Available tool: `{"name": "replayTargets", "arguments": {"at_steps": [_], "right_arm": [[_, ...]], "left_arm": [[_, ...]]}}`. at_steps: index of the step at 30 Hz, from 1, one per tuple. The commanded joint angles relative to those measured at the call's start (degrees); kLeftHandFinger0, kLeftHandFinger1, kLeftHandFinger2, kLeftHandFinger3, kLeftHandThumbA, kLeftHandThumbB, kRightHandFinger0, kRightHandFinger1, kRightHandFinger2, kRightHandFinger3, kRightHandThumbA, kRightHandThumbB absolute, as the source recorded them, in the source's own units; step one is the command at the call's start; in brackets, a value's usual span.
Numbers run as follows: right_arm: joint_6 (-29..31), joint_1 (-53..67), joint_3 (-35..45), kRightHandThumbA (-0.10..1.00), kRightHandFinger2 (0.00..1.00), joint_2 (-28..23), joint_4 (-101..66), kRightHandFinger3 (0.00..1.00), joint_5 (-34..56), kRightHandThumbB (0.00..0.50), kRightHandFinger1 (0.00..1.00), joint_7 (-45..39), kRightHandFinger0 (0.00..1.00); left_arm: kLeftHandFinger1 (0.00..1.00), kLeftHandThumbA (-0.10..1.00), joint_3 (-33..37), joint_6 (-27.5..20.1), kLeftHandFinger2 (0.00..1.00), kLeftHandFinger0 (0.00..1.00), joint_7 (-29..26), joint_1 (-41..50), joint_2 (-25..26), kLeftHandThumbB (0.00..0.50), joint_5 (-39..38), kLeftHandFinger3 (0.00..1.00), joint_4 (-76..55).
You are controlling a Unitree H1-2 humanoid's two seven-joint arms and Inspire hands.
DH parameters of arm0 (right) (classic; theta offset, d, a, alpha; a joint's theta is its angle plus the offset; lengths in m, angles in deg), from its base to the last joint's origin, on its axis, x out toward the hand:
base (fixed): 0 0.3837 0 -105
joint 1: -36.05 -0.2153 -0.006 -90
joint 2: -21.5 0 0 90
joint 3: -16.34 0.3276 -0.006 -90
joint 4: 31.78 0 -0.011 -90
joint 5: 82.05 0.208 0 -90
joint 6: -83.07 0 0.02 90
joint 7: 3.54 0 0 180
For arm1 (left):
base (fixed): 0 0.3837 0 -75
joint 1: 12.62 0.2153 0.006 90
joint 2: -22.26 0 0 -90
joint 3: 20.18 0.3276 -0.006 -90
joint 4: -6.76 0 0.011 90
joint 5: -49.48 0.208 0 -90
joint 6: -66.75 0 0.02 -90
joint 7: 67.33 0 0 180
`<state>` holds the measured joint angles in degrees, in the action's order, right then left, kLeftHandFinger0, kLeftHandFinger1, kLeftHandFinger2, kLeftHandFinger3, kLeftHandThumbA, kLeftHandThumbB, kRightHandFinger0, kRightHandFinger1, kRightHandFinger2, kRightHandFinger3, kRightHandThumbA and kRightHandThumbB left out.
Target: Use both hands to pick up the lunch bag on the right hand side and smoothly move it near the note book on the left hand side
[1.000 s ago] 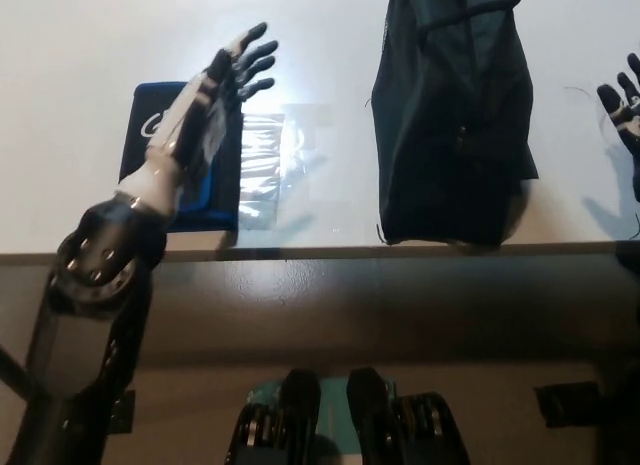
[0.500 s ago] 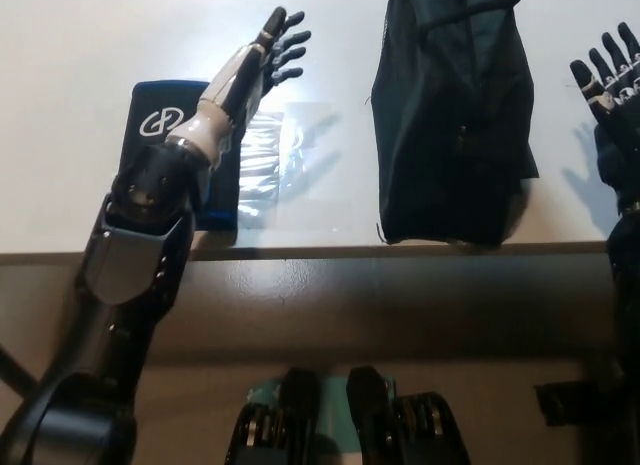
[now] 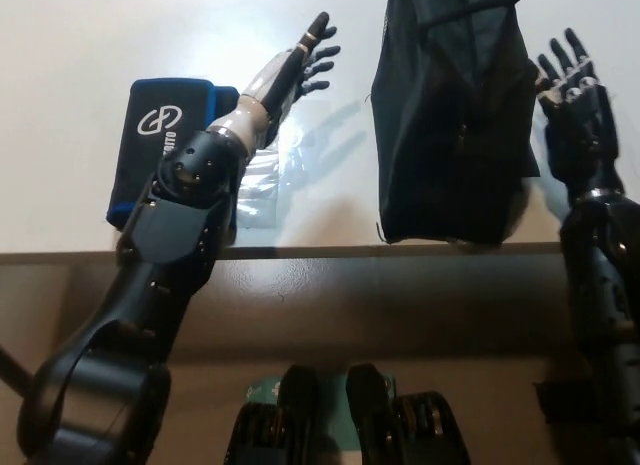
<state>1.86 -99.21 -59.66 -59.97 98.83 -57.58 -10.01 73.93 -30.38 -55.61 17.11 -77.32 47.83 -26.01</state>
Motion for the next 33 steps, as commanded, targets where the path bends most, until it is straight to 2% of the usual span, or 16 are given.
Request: {"name": "replayTargets", "arguments": {"at_steps": [1, 4, 8, 12, 16, 21, 25, 29, 33], "right_arm": [[4.7, -4.7, -0.8, 1.00, 1.00, 1.7, 1.1, 1.00, -1.6, 0.239, 1.00, -0.7, 1.00], [6.2, -5.4, -1.1, 1.00, 1.00, 3.2, 2.5, 1.00, -2.7, 0.241, 1.00, 0.1, 1.00], [7.6, -6.5, -1.3, 1.00, 1.00, 4.9, 4.5, 1.00, -2.9, 0.229, 1.00, -0.4, 1.00], [8.5, -7.0, -2.0, 1.00, 1.00, 6.8, 6.1, 1.00, -3.5, 0.249, 1.00, -0.7, 1.00], [8.5, -7.4, -1.9, 1.00, 1.00, 8.3, 6.8, 1.00, -2.8, 0.265, 1.00, -1.2, 1.00], [9.0, -8.2, -1.7, 1.00, 1.00, 10.0, 8.1, 1.00, -2.5, 0.255, 1.00, -1.1, 1.00], [9.0, -9.1, -1.5, 1.00, 1.00, 11.1, 9.3, 1.00, -2.1, 0.262, 1.00, -1.2, 1.00], [9.6, -10.5, -1.3, 1.00, 1.00, 12.3, 11.1, 1.00, -1.6, 0.236, 1.00, -1.7, 1.00], [10.6, -12.1, -1.8, 1.00, 1.00, 13.0, 13.5, 1.00, -2.8, 0.254, 1.00, -1.0, 1.00]], "left_arm": [[1.00, 1.00, -0.6, -6.0, 1.00, 1.00, -1.1, -4.3, 0.0, 0.339, 0.5, 1.00, 2.9], [1.00, 1.00, 0.0, -7.2, 1.00, 1.00, -1.5, -4.0, -0.1, 0.314, 1.5, 1.00, 3.4], [1.00, 1.00, -0.1, -8.2, 1.00, 1.00, -1.5, -4.0, -0.1, 0.332, 1.6, 1.00, 4.3], [1.00, 1.00, 0.6, -8.9, 1.00, 1.00, -2.1, -3.3, 0.0, 0.324, 2.9, 1.00, 3.7], [1.00, 1.00, 0.7, -8.4, 1.00, 1.00, -2.3, -2.6, 0.2, 0.325, 3.3, 1.00, 2.5], [1.00, 1.00, 0.0, -8.2, 1.00, 1.00, -2.2, -1.4, 0.3, 0.335, 2.7, 1.00, 0.7], [1.00, 1.00, -1.1, -7.2, 1.00, 1.00, -2.0, -0.2, 0.5, 0.323, 1.7, 1.00, -1.1], [1.00, 1.00, -2.3, -6.6, 1.00, 1.00, -3.4, 1.0, 0.9, 0.332, 1.9, 1.00, -2.9], [1.00, 1.00, -4.7, -6.0, 1.00, 1.00, -4.8, 2.6, 1.3, 0.317, 0.9, 1.00, -5.3]]}}
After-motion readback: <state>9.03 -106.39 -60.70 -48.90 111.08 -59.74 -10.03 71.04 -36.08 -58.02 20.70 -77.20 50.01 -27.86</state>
